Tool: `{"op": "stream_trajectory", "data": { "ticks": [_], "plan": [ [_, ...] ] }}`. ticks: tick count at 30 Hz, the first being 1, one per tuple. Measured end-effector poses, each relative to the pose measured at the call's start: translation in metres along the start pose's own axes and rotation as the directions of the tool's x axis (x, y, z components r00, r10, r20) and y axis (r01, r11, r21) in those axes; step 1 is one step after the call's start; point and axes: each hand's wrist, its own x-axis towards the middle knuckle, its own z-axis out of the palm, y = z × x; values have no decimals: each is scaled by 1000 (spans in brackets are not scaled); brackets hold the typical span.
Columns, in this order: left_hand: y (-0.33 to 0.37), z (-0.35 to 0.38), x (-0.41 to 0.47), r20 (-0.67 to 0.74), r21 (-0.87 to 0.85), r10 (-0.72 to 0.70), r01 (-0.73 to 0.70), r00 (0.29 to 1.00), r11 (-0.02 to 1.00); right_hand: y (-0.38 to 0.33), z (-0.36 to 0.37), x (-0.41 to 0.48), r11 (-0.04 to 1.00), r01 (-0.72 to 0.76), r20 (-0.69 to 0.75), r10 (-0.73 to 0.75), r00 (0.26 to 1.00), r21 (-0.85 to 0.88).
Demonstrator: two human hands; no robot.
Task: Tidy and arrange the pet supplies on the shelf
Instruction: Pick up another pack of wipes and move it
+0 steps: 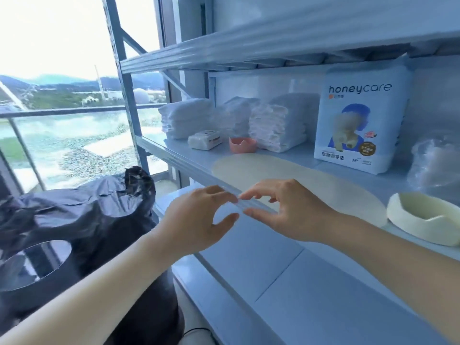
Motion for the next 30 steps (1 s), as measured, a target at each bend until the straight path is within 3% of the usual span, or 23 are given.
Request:
{"op": "stream_trajectory", "data": {
  "ticks": [10, 19, 30],
  "plan": [
    [-121, 19, -3, 79, -21, -136, 138, 988, 990, 10, 70, 101, 999, 16, 83, -19, 996, 35],
    [-197, 72, 87, 44, -72, -185, 188, 982, 980, 86, 96, 203, 1000, 23, 84, -21, 996, -21],
    [-268, 119, 216, 75, -29, -114, 117, 991, 993, 179, 118, 317, 995, -76, 18, 77, 997, -57]
  ]
}}
